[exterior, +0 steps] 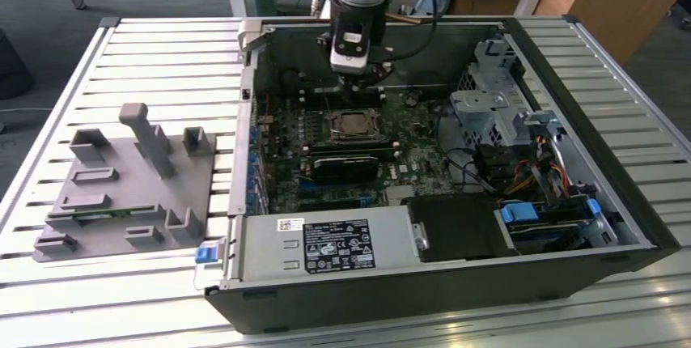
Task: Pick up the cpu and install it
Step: 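Install the first cpu locking lever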
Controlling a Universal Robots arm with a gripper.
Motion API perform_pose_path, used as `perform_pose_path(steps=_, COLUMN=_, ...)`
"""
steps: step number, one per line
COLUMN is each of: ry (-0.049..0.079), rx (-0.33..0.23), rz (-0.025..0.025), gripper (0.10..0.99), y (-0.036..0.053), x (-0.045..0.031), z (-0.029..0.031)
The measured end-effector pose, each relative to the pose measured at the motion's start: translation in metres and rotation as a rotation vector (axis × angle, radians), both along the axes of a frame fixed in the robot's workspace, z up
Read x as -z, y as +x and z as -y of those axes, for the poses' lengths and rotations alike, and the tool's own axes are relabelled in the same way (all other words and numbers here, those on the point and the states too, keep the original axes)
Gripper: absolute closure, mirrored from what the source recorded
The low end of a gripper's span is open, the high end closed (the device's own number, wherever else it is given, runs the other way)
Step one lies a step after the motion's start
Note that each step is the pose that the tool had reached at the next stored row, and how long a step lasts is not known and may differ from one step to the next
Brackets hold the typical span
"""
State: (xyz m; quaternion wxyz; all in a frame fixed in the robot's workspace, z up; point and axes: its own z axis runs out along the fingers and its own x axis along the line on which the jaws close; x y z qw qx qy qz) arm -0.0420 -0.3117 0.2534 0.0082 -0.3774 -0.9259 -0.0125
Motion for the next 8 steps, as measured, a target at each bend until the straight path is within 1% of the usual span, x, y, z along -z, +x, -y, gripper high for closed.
perform_pose_path(steps=4, ry=0.000, rx=-0.067, rz=-0.0004, gripper=0.980, y=0.0000, x=0.0003, z=0.0000)
perform_pose_path(steps=5, ry=-0.001, rx=-0.077, rz=-0.0007, gripper=0.980, y=-0.0003, x=0.0004, z=0.0000)
perform_pose_path(steps=8, ry=-0.002, rx=-0.084, rz=-0.0055, gripper=0.980, y=-0.0004, x=0.0018, z=-0.0003)
